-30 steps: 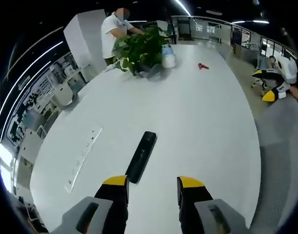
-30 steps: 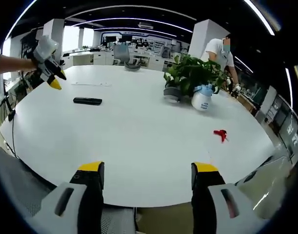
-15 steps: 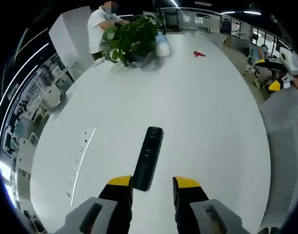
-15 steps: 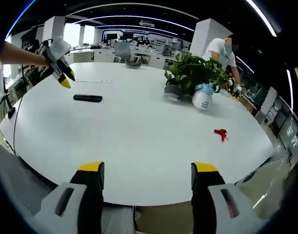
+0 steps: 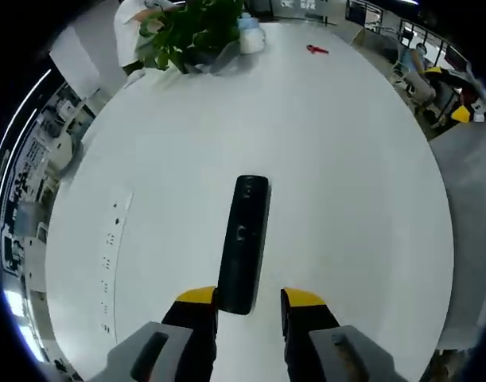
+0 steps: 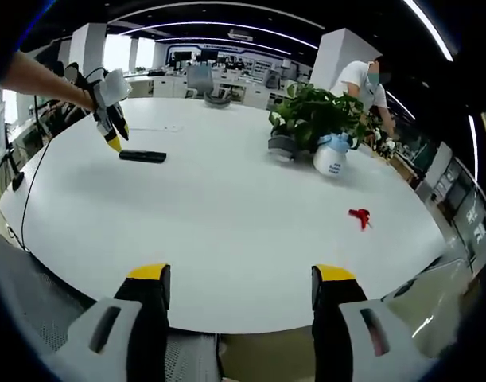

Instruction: Press the specified remote control buttons in sequence, fully releasing each button before pressing the next.

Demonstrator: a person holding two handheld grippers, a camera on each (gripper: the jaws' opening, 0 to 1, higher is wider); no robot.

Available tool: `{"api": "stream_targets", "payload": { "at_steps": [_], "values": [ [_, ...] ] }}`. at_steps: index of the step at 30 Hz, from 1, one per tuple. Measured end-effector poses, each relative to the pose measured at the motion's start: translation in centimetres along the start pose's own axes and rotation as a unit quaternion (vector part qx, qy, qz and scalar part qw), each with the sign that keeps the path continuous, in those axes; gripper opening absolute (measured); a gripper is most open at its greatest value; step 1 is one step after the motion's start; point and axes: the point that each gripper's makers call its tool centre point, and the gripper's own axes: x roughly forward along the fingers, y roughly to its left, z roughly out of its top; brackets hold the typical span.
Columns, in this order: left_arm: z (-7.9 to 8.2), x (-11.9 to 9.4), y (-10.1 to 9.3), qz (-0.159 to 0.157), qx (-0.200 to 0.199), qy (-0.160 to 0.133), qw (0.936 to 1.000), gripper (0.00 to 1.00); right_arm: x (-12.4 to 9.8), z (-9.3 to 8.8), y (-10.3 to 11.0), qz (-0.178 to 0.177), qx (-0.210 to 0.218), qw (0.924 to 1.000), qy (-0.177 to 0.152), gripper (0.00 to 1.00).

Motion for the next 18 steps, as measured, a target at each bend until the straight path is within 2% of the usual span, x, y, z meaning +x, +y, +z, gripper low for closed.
{"api": "stream_targets", "payload": {
  "at_steps": [8,18],
  "values": [
    [-0.7,1.1,-0.3,-0.012,0.006,0.017,0.9998,0.31,0.0,0.0,0.1,0.001,-0.001,1.0000,0.000,0.74],
    [-1.1,2.3,0.3,-0.024,0.010,0.037,0.9990,0.32,0.2,-0.3,0.2,0.002,-0.004,1.0000,0.008,0.74]
  ]
}}
